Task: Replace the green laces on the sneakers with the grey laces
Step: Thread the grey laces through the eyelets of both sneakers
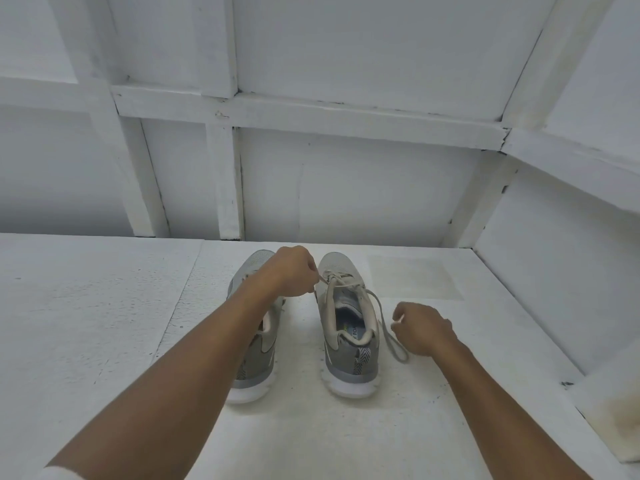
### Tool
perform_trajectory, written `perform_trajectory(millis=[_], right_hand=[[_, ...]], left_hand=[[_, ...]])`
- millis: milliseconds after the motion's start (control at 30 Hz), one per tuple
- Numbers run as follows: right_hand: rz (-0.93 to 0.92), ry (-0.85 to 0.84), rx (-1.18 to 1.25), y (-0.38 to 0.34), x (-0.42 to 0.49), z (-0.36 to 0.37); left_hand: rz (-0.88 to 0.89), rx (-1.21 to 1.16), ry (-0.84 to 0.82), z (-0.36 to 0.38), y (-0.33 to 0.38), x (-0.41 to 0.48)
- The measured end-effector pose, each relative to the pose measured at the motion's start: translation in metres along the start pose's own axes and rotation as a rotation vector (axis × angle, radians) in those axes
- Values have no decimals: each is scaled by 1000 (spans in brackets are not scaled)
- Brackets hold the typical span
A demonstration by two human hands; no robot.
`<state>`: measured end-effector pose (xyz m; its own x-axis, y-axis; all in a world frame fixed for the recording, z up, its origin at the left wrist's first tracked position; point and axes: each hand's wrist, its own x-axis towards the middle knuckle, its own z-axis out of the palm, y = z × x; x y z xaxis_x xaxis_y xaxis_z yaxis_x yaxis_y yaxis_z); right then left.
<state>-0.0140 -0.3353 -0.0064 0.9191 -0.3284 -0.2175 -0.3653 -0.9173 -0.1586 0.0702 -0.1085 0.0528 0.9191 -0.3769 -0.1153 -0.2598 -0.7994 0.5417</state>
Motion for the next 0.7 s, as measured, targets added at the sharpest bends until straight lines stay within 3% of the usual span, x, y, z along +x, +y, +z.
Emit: perform_trajectory(millis=[133,233,500,700], right_hand=[[-155,166,467,-19,-7,-7],[-179,249,615,-31,-13,-9],[-195,252,640,-35,-13,-13],[-163,237,630,-35,-11,-11]], left_hand=[[0,-15,31,-10,-2,-3],[-9,-20,27,-17,-3,-5],[5,-69,14,-21,14,-2],[125,-172,30,2,31,0]])
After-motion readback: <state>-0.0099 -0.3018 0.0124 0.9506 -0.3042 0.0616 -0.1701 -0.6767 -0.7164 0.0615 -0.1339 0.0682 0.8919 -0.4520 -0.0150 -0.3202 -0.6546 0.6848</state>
